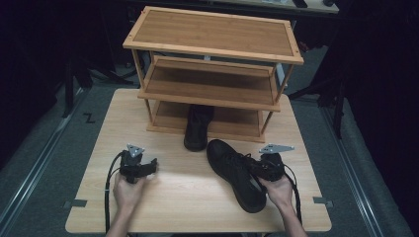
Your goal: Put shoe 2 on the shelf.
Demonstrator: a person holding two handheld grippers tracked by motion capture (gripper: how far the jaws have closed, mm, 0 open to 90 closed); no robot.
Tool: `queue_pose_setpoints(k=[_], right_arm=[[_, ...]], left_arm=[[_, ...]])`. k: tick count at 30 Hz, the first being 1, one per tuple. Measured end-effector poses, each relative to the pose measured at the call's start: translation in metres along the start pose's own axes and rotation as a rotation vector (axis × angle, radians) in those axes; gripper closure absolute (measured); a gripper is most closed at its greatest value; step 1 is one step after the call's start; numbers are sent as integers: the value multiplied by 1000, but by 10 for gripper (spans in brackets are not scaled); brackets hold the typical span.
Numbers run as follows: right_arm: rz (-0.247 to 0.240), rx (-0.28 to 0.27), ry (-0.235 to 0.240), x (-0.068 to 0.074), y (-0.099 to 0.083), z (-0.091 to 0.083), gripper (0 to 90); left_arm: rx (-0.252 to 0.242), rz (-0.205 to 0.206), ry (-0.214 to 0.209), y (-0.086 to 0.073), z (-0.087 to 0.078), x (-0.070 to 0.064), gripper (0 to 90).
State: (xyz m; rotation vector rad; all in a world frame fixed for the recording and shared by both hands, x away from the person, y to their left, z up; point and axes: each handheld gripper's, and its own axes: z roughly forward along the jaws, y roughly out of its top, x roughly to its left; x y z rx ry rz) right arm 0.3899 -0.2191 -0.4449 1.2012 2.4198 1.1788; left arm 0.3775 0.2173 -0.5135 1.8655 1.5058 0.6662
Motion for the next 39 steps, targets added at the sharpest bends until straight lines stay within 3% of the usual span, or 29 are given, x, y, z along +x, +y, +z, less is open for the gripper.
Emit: queue_pose_setpoints(k=[3, 6, 13, 19, 24, 39], right_arm=[[3, -12, -15, -1, 2, -3, 879], [3, -33, -59, -3, 9, -8, 879], [67, -86, -90, -12, 18, -10, 878], [121, -105, -133, -19, 28, -5, 878], [128, -113, -168, -21, 34, -2, 878], [213, -170, -250, -29, 66, 19, 878]], left_arm=[[0, 0, -1, 0, 0, 0, 260], [0, 2, -4, 0, 0, 0, 261], [0, 3, -7, 0, 0, 0, 261], [0, 4, -6, 0, 0, 0, 261], [0, 5, -9, 0, 0, 0, 261], [0, 7, -11, 0, 0, 0, 261]])
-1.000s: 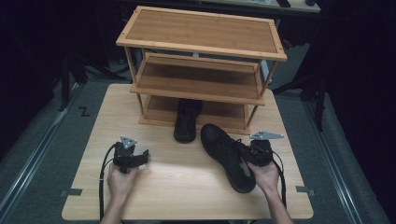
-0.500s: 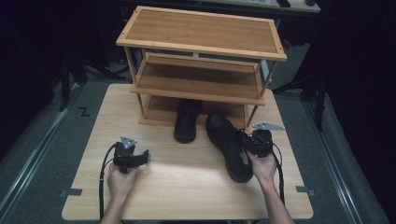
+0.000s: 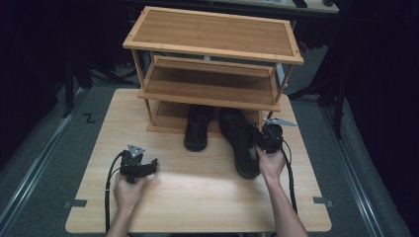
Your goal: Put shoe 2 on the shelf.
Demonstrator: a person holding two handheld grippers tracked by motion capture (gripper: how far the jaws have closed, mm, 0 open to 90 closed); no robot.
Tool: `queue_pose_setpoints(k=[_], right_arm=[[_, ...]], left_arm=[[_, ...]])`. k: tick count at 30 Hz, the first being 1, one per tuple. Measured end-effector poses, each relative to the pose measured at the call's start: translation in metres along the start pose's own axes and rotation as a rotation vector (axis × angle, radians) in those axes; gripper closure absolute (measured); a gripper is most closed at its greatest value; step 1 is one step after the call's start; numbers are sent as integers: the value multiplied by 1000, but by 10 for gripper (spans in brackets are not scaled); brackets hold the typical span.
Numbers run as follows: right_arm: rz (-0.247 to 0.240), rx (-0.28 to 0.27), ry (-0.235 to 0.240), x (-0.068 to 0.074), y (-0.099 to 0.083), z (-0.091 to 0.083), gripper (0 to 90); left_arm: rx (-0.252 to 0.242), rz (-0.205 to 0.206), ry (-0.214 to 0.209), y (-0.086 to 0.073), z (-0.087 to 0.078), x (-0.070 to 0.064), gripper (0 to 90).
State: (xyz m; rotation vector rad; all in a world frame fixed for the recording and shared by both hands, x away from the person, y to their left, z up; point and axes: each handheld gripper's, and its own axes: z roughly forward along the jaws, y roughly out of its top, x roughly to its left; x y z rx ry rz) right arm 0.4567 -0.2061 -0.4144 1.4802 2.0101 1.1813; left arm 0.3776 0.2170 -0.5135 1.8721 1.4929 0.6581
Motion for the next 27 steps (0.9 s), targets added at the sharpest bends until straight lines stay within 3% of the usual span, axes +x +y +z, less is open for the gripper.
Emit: queue_pose_setpoints(k=[14, 21, 27], right_arm=[[83, -16, -77, 12, 16, 37, 877], [147, -36, -125, 20, 22, 60, 877], [164, -36, -154, 22, 22, 73, 876]], left_arm=[[1, 3, -2, 0, 0, 0, 262], [1, 4, -3, 0, 0, 0, 263], [1, 4, -4, 0, 0, 0, 263]])
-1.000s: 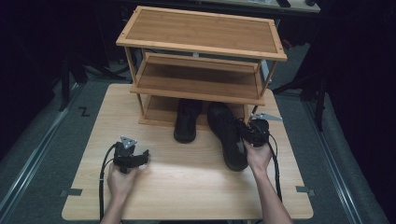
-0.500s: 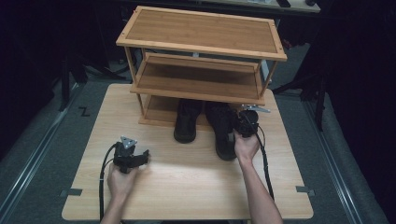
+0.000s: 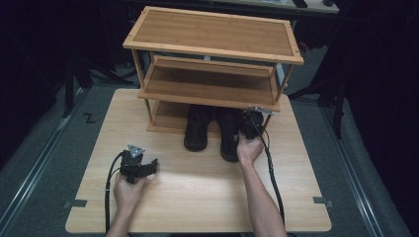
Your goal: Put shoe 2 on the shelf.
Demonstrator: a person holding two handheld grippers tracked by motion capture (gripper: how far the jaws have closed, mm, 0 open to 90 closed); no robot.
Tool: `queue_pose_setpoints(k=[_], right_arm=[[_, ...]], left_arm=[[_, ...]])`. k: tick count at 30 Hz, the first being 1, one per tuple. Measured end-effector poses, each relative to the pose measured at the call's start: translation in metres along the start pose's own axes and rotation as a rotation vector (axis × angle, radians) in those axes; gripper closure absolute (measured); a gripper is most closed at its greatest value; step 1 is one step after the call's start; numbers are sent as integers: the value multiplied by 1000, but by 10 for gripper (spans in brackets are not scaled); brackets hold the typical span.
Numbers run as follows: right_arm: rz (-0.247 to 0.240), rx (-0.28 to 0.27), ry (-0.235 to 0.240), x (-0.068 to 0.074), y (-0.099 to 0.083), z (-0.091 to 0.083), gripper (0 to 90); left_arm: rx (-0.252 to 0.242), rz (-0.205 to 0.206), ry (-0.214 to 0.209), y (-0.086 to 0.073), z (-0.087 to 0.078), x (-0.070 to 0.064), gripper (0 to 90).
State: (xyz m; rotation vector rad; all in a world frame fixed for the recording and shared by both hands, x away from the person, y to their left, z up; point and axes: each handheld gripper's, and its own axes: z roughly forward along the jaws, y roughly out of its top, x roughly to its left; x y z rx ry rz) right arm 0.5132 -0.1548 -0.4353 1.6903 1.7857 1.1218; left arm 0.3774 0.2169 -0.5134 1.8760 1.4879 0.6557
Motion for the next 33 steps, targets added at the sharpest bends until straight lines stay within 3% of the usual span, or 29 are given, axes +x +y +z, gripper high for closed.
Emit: queue_pose_setpoints(k=[6, 15, 18, 20, 25, 33], right_arm=[[-4, -24, -23, 5, 0, 5, 873], [-64, -57, -60, 8, -5, 10, 822], [-78, -53, -58, 5, -8, 10, 773], [-76, -54, -63, -1, -11, 11, 679], [-75, -39, -46, -9, -8, 6, 557], [-108, -51, -11, -15, -7, -9, 504]], left_arm=[[0, 2, -1, 0, 0, 0, 263], [-2, 0, -3, 0, 0, 0, 277], [-2, 0, -3, 0, 1, 0, 278], [-1, 6, -9, 1, 1, -1, 277], [8, 9, -7, 3, 2, -1, 290], [5, 39, -37, 12, 3, -13, 368]])
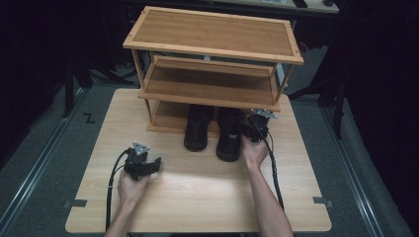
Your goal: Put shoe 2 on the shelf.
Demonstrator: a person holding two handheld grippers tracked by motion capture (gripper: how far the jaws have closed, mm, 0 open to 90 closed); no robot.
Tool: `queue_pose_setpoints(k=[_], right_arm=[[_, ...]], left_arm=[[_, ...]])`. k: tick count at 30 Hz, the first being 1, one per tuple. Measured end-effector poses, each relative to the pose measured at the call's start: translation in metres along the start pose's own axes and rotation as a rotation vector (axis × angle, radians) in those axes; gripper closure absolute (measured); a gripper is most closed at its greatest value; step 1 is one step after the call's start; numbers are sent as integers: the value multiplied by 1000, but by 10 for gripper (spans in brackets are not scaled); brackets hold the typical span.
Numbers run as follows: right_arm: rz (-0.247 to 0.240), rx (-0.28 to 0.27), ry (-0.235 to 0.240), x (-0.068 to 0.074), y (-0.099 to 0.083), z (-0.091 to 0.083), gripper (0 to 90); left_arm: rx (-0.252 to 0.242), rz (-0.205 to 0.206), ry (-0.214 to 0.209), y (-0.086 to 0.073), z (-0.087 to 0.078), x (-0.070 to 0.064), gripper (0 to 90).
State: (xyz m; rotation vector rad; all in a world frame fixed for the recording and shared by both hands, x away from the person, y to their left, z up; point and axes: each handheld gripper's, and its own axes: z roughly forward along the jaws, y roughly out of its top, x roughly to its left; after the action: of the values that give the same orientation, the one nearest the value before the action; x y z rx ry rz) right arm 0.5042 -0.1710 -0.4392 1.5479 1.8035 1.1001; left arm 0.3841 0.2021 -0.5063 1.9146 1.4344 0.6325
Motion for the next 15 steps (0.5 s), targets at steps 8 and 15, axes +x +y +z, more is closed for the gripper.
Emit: queue_pose_setpoints(k=[8, 15], right_arm=[[-23, -58, 62, -6, 3, -24, 514], [-41, -59, 60, -20, -2, -38, 629]], left_arm=[[-26, -15, -98, 15, -1, -3, 449], [-25, -8, -137, 38, 4, -9, 567]])
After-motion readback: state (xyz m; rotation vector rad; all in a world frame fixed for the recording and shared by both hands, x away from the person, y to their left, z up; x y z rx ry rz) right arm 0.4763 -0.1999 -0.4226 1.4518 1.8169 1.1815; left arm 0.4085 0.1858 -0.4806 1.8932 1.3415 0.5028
